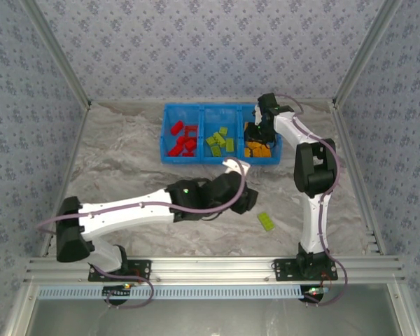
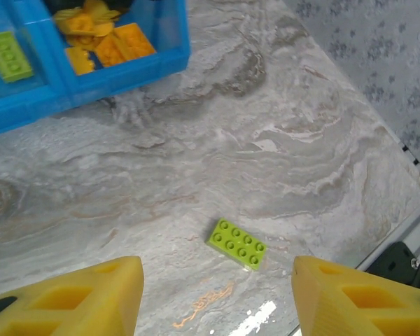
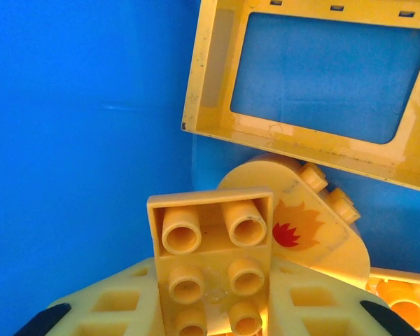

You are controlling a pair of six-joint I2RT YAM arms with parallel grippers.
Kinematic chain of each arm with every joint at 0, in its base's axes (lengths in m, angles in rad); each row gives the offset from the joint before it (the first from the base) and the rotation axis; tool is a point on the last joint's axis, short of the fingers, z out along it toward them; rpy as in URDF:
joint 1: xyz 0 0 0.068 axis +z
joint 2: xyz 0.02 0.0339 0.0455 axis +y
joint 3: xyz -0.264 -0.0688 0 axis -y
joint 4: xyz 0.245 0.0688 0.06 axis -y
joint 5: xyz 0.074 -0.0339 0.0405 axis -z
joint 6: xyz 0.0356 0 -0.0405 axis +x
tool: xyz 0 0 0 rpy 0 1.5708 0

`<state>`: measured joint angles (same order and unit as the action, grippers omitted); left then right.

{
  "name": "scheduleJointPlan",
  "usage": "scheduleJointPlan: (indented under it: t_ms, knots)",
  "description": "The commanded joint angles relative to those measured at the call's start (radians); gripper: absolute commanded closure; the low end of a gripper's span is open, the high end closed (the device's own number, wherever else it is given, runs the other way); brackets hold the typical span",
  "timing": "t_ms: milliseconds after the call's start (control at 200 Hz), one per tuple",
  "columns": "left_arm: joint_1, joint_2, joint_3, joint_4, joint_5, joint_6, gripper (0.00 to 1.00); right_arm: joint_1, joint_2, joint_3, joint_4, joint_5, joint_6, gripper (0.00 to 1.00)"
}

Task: Sort the legos into containers by color

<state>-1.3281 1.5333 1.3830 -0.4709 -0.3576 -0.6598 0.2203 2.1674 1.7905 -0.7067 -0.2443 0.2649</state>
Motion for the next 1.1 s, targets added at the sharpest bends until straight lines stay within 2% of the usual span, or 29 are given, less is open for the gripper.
scheduleJointPlan:
  t_ms: [0,160,285,450,530,869,1094]
  knots:
    - [-0.059,0.058,0.114,-0.045,-0.134,0.072,0.41,-0.007,0.018,0.030,-0.014,-0.040,0.008,0.67]
    - [-0.113,0.189,0.287,-0.173,-0.276,0.117,0.41,-0.010,0.032,0.036,-0.016,-0.053,0.007,0.67]
    - [-0.135,0.266,0.385,-0.244,-0.319,0.138,0.41,-0.014,0.038,0.045,-0.020,-0.067,0.011,0.64]
    - [-0.136,0.278,0.401,-0.240,-0.305,0.144,0.41,-0.016,0.014,0.045,-0.026,-0.072,0.013,0.46]
    - [-0.136,0.275,0.398,-0.245,-0.301,0.141,0.40,-0.017,-0.026,0.032,-0.023,-0.066,0.018,0.42]
    - [-0.126,0.219,0.311,-0.214,-0.256,0.102,0.41,-0.013,-0.328,-0.092,-0.020,0.019,0.037,0.44]
    - [-0.074,0.142,0.182,-0.152,-0.155,0.041,0.40,0.032,-0.638,-0.325,-0.046,0.191,0.087,0.45]
